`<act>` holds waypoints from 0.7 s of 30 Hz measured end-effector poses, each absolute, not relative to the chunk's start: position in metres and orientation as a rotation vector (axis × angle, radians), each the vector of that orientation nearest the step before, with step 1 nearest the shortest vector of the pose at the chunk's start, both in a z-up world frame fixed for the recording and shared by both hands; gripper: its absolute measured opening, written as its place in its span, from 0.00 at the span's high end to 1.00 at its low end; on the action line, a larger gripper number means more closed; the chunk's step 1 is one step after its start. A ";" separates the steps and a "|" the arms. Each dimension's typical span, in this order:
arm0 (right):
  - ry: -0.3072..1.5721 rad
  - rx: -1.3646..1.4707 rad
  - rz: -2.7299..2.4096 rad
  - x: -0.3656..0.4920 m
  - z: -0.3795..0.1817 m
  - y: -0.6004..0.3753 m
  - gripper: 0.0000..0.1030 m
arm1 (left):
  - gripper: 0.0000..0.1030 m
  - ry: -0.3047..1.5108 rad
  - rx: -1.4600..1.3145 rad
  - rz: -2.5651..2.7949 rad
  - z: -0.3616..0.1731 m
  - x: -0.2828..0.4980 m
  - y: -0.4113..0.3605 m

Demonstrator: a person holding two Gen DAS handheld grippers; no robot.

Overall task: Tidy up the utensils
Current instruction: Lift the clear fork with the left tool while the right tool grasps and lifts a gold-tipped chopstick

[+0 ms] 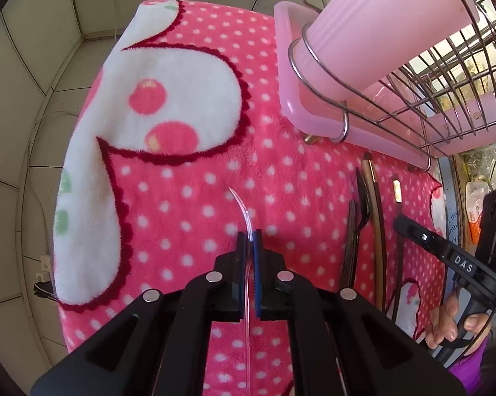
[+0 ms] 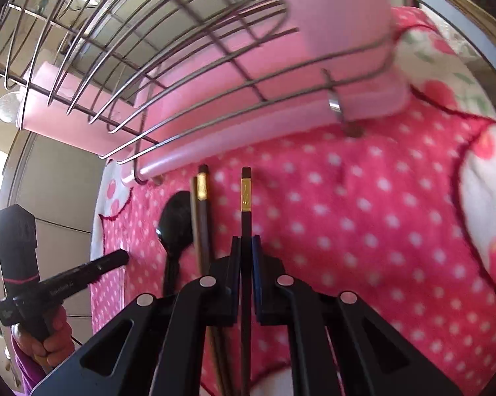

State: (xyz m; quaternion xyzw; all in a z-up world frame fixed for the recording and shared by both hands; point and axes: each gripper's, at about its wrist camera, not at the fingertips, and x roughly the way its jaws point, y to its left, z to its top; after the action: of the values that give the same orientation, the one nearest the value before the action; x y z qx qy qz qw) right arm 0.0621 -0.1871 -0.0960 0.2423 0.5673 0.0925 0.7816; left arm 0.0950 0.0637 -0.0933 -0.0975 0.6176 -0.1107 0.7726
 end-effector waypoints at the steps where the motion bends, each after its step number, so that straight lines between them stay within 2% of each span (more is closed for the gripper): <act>1: 1.231 0.518 0.188 0.059 -0.095 -0.192 0.94 | 0.97 1.343 -0.208 -0.240 -0.094 0.096 0.064; 7: 1.286 0.465 0.207 0.060 -0.093 -0.196 0.92 | 0.97 1.379 -0.184 -0.235 -0.095 0.102 0.058; 9: 1.298 0.457 0.232 0.063 -0.094 -0.194 0.86 | 0.96 1.382 -0.188 -0.237 -0.095 0.102 0.057; 12: 1.318 0.458 0.250 0.070 -0.093 -0.193 0.83 | 0.96 1.388 -0.197 -0.244 -0.096 0.105 0.058; 18: 1.340 0.375 0.237 0.082 -0.095 -0.186 0.84 | 0.96 1.402 -0.199 -0.260 -0.101 0.112 0.062; 21: 1.325 0.357 0.226 0.081 -0.097 -0.184 0.92 | 0.96 1.399 -0.208 -0.266 -0.102 0.114 0.066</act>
State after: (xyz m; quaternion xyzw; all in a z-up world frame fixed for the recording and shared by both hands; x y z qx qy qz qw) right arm 0.0809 -0.1837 -0.0971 0.1644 0.6104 0.1039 0.7679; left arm 0.1143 0.0660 -0.1022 -0.0954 0.6406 -0.1217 0.7521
